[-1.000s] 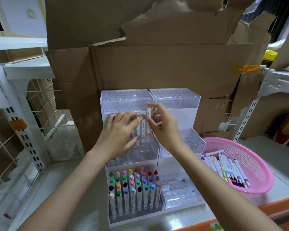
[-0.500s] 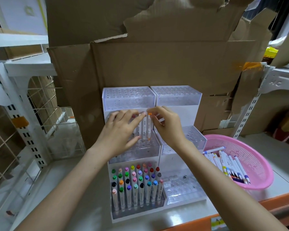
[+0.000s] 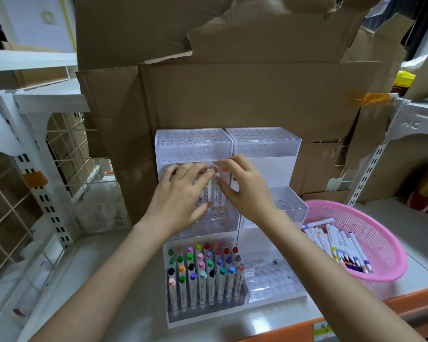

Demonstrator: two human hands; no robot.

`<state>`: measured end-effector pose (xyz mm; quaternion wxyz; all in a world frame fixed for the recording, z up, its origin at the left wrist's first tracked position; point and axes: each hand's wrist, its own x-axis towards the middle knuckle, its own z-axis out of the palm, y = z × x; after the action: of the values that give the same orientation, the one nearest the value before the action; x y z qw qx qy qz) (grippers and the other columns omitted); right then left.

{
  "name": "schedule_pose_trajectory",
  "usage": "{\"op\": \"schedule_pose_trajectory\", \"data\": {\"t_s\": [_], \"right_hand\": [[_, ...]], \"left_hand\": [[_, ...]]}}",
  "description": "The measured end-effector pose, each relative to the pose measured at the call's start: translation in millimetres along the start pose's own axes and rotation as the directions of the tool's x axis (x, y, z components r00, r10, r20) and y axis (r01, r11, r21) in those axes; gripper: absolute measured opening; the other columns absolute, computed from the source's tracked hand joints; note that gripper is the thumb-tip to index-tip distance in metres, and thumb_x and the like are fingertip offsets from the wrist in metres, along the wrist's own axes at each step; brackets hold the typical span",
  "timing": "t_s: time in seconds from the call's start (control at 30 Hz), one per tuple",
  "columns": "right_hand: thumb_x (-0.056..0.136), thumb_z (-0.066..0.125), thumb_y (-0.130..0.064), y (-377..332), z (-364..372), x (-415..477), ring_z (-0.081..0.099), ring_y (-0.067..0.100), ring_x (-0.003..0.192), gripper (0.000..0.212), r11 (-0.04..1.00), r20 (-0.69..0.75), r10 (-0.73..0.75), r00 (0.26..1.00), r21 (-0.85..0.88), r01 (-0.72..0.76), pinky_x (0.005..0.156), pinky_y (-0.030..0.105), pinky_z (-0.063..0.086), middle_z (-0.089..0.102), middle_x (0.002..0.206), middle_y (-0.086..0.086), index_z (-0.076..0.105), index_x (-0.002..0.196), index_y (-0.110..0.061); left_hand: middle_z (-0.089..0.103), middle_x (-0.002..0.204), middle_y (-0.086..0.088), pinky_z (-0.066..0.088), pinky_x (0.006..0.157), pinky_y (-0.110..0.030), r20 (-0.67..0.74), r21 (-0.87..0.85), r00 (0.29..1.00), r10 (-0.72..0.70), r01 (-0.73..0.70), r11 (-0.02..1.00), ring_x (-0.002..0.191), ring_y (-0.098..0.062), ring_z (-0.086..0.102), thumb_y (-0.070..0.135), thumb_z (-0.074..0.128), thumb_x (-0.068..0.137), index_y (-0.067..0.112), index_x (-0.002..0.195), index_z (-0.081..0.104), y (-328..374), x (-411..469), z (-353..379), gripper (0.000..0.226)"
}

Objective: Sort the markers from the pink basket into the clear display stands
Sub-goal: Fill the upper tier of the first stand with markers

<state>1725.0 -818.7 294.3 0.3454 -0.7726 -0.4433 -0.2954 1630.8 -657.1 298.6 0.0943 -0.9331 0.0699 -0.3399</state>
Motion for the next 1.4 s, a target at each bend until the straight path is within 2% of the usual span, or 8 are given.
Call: {"op": "schedule_pose_trajectory", "data": {"t_s": [0.3,0.63,0.73,1.0,1.1,1.2,1.3,1.4], "right_hand": [[0.092,0.059,-0.016,-0.6,5.4,-5.9,0.058,0.017,0.081,0.029,0.998,0.044,-0.052,0.998,-0.041,0.054,0.056,0.038,0.053,0.055,0.117,0.002,0.059,0.12,-0.011],[0.091,0.06,-0.02,0.3,-9.7,-9.8,0.057,0.02,0.101,0.047,0.996,0.119,-0.05,0.992,-0.073,0.059,0.062,0.038,0.055,0.053,0.127,0.003,0.05,0.137,-0.02],[0.091,0.061,-0.024,7.8,-23.3,-17.4,0.055,0.023,0.113,0.053,0.995,0.153,-0.037,0.988,-0.091,0.051,0.071,0.036,0.054,0.051,0.135,0.004,0.046,0.142,-0.024],[0.093,0.057,-0.036,60.0,-81.0,-61.0,0.045,0.026,0.13,0.059,0.969,0.259,0.121,0.958,-0.242,-0.057,0.099,0.038,0.043,0.042,0.148,0.004,0.034,0.147,-0.029],[0.09,0.061,-0.026,83.1,-109.7,-78.5,0.051,0.027,0.121,0.054,0.958,0.244,0.17,0.955,-0.266,-0.103,0.094,0.037,0.046,0.051,0.139,0.006,0.045,0.141,-0.022],[0.088,0.059,-0.021,105.4,-135.4,-104.9,0.051,0.024,0.117,0.05,0.945,0.237,0.239,0.942,-0.28,-0.169,0.089,0.034,0.047,0.052,0.136,0.001,0.049,0.137,-0.022],[0.089,0.057,-0.024,134.2,-150.3,-140.5,0.052,0.027,0.12,0.05,0.925,0.276,0.32,0.906,-0.299,-0.235,0.09,0.039,0.049,0.053,0.135,0.005,0.048,0.139,-0.022],[0.093,0.052,-0.03,162.0,-156.9,-170.9,0.046,0.026,0.126,0.052,0.881,0.365,0.435,0.823,-0.363,-0.304,0.094,0.04,0.046,0.047,0.142,0.002,0.041,0.143,-0.026]], "left_hand": [[0.05,0.132,-0.009,0.034,0.106,-0.046,-0.001,0.011,0.994,-0.107,0.107,0.994,0.123,-0.029,0.046,0.037,0.071,0.077,0.016,0.14,0.044,11.9,-6.4,0.0,0.072],[0.048,0.134,-0.006,0.031,0.111,-0.047,0.05,0.018,0.979,-0.197,0.196,0.98,0.126,-0.026,0.043,0.04,0.065,0.081,0.014,0.141,0.04,23.3,-0.3,-11.9,0.069],[0.049,0.133,-0.007,0.031,0.11,-0.047,0.029,-0.008,0.977,-0.21,0.21,0.978,0.126,-0.026,0.044,0.04,0.062,0.083,0.014,0.139,0.043,36.9,4.0,-14.5,0.065],[0.056,0.122,-0.009,0.039,0.1,-0.042,-0.025,-0.13,0.993,-0.111,0.107,0.986,0.116,-0.029,0.052,0.033,0.07,0.077,0.011,0.124,0.057,120.5,37.6,0.2,0.053],[0.058,0.118,-0.009,0.037,0.097,-0.037,-0.016,-0.181,0.996,-0.082,0.078,0.98,0.11,-0.028,0.055,0.033,0.068,0.076,0.011,0.119,0.059,158.5,53.6,10.5,0.049],[0.06,0.115,-0.006,0.045,0.09,-0.037,0.03,-0.251,0.999,-0.046,0.052,0.967,0.104,-0.026,0.058,0.039,0.051,0.079,0.014,0.115,0.061,196.8,69.1,21.5,0.045],[0.061,0.111,-0.007,0.048,0.087,-0.035,0.057,-0.328,0.998,0.015,0.005,0.945,0.104,-0.027,0.059,0.032,0.07,0.073,0.012,0.113,0.062,234.3,79.8,37.3,0.045],[0.055,0.117,-0.007,0.045,0.092,-0.035,0.18,-0.382,0.981,0.078,-0.003,0.924,0.111,-0.028,0.055,0.031,0.071,0.075,0.011,0.119,0.057,271.1,84.2,54.5,0.05]]}}
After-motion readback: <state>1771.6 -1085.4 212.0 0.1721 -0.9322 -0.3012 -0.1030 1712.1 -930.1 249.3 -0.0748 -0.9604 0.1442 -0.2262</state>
